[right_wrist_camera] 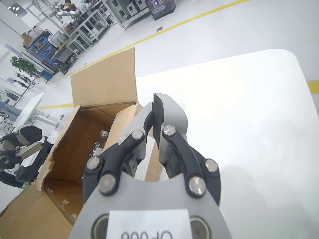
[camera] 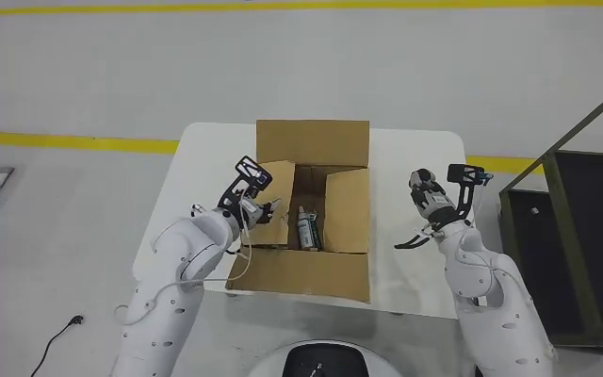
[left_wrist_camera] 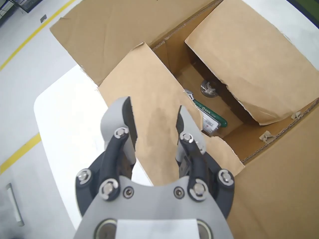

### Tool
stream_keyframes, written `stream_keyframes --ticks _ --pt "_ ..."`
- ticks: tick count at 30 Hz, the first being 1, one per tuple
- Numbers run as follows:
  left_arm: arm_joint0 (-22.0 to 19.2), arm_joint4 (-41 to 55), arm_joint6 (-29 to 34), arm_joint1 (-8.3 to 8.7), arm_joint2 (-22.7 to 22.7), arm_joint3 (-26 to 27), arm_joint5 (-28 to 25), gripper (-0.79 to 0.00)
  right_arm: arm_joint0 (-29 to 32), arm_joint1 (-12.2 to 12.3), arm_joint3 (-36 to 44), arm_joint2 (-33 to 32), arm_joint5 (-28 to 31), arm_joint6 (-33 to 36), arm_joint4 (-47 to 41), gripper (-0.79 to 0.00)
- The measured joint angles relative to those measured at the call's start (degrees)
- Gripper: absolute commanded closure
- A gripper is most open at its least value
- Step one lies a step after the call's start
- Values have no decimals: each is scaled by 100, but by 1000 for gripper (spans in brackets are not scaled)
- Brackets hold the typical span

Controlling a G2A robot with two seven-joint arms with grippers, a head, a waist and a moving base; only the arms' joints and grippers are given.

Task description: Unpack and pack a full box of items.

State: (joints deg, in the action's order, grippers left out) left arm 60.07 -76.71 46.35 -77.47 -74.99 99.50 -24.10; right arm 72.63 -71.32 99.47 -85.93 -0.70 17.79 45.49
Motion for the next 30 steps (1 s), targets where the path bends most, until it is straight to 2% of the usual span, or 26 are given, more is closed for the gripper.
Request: stream_keyframes --ticks 5,7,12,17,18,20,30 --pt "2 -6 -8 1 1 9 -9 -785 -13 -1 -17 53 8 37 23 0" --pt "21 -139 -186 26 -11 111 -181 -785 -14 -3 -17 76 14 37 19 0" --pt "183 -616 -1040 184 -358 591 -1291 -785 -24 -4 -21 104 37 52 16 0" --pt "529 -1437 -2125 437 -895 1240 -3146 -785 -27 0 -27 98 59 56 1 0" --pt "621 -1490 -2328 485 -981 1303 -3330 -785 -26 0 -27 97 63 55 -4 0" --pt "804 -1537 -2672 568 -1029 1359 -3419 -785 -25 1 -30 95 79 51 -14 0" --pt "797 -1532 -2647 568 -1017 1354 -3390 -785 -24 -5 -39 175 26 56 13 0"
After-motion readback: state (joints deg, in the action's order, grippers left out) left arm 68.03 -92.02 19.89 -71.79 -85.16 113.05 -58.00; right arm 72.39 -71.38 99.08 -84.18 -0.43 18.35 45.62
